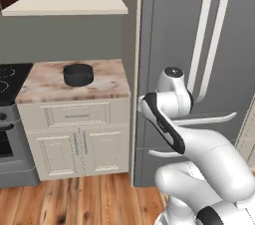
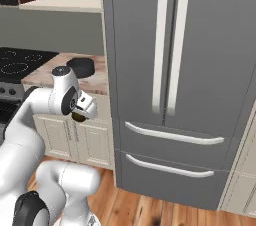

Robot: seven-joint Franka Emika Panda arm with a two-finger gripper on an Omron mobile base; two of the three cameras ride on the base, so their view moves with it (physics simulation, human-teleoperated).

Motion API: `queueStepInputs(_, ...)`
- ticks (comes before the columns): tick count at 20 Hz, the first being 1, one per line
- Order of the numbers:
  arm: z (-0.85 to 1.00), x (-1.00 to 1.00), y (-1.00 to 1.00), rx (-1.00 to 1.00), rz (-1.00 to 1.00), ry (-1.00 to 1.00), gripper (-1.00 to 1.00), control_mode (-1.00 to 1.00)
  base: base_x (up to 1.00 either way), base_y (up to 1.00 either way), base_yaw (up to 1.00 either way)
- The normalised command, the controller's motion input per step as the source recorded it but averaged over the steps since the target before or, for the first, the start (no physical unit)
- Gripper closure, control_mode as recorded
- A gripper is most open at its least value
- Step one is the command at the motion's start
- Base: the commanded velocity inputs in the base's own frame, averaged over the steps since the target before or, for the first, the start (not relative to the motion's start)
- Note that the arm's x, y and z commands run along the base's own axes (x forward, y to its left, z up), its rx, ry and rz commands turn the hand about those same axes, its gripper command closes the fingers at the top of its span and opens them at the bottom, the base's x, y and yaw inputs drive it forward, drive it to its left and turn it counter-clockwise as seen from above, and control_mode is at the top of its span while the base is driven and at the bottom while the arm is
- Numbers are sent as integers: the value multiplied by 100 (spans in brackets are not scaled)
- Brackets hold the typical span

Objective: Turn on the sink faucet. Then move the avocado from the counter to the sink. Turn off the sink. Move the vegetable from the sink to the pot next to the stove. Finally move the pot to the front left burner.

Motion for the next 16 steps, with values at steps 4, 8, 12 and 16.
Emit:
queueStepInputs(4,0,0,0,0,0,0,100,100,77,3,0)
queueStepInputs(8,0,0,0,0,0,0,100,100,0,91,-3)
queueStepInputs(12,0,0,0,0,0,0,100,100,1,100,-3)
queueStepInputs(16,0,0,0,0,0,0,100,100,15,96,-4)
